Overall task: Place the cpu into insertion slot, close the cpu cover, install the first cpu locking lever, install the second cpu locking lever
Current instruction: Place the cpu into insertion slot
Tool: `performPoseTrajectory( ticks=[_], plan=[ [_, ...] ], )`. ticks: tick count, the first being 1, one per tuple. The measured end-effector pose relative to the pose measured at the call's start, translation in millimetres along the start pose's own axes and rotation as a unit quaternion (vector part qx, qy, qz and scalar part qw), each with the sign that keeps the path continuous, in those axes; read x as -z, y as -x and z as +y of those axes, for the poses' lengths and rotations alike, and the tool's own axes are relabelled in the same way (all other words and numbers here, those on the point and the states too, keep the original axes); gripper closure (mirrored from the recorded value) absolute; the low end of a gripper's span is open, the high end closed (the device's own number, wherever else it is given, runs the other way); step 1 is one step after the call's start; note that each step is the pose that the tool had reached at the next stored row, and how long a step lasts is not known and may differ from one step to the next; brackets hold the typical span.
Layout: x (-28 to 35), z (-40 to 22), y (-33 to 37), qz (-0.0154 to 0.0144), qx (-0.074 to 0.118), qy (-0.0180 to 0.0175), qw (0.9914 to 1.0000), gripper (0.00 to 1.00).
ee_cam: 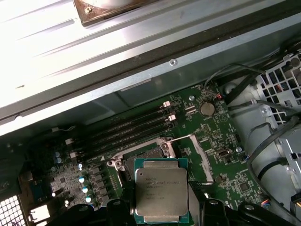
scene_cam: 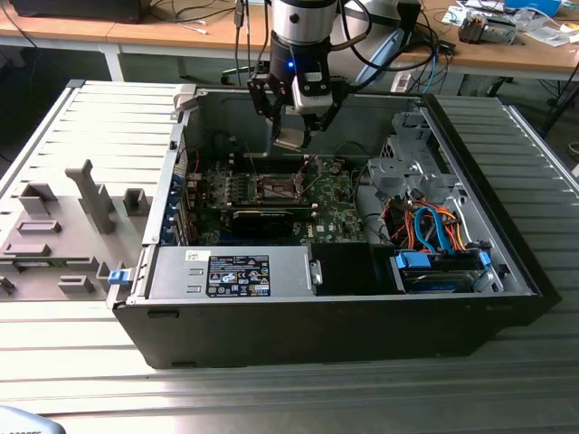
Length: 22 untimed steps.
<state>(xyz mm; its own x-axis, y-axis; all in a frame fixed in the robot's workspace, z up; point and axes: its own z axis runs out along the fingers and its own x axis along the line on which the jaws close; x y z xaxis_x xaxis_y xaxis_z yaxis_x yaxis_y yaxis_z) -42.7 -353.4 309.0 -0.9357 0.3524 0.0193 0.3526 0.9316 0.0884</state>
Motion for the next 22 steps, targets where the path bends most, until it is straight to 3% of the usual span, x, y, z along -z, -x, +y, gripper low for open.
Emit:
performPoseTrajectory(
  ticks=[22],
  plan=[
    [0.0,0.0,0.0,-0.0018,-0.02,0.0004,0.99979,0.46]
  ],
)
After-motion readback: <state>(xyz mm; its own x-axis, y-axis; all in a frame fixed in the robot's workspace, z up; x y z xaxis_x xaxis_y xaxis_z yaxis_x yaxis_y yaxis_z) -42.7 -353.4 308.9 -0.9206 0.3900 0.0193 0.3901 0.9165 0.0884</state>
